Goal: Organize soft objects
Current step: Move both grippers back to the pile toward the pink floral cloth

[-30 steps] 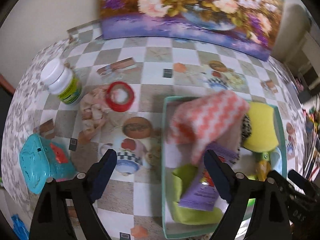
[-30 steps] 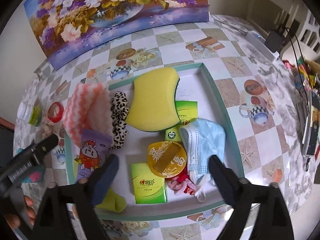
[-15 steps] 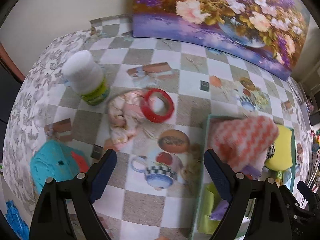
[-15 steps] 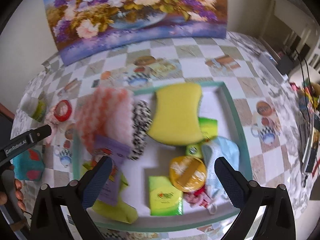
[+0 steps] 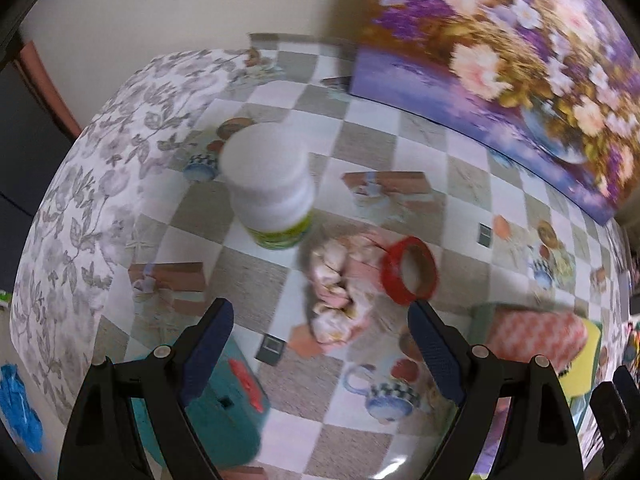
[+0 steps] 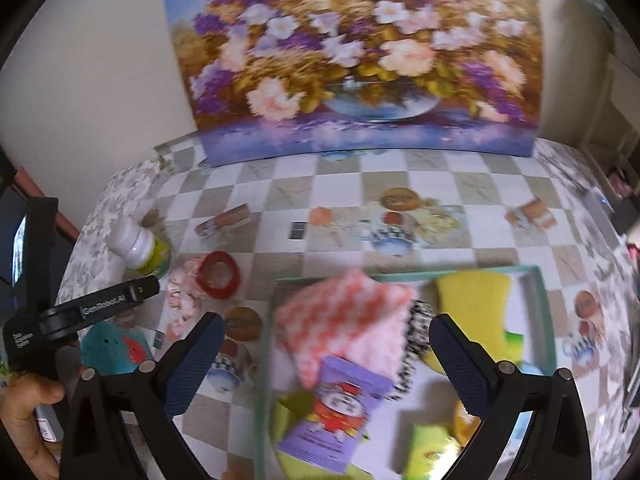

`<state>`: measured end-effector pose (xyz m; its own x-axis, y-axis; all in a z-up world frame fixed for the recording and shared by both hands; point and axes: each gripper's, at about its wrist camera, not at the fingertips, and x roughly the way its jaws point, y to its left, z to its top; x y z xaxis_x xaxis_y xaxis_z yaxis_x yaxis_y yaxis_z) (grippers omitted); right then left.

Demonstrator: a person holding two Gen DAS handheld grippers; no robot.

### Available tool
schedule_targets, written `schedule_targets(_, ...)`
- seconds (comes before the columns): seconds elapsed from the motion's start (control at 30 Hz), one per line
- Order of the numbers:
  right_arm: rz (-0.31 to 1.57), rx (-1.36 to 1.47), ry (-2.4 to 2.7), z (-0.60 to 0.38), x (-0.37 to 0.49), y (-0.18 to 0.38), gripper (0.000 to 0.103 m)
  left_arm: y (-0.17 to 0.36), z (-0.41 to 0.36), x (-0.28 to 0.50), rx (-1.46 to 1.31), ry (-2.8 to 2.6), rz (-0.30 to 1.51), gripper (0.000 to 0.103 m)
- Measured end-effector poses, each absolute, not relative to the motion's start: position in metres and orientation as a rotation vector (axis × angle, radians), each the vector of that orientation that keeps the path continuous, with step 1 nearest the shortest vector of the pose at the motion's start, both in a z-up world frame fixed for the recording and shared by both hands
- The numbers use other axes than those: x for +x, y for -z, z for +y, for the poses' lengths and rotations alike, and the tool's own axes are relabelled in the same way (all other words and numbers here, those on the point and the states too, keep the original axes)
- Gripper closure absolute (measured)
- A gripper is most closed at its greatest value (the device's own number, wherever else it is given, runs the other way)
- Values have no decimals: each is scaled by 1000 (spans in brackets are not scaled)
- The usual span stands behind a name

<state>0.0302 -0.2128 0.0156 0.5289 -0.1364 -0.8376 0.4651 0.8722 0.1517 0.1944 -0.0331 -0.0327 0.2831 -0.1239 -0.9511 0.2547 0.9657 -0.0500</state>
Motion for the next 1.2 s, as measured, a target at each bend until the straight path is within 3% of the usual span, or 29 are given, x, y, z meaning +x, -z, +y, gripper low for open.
schedule_targets(1.2,1091,360,282,-200,158,45,0,88,-56,220,255,245,1313,14)
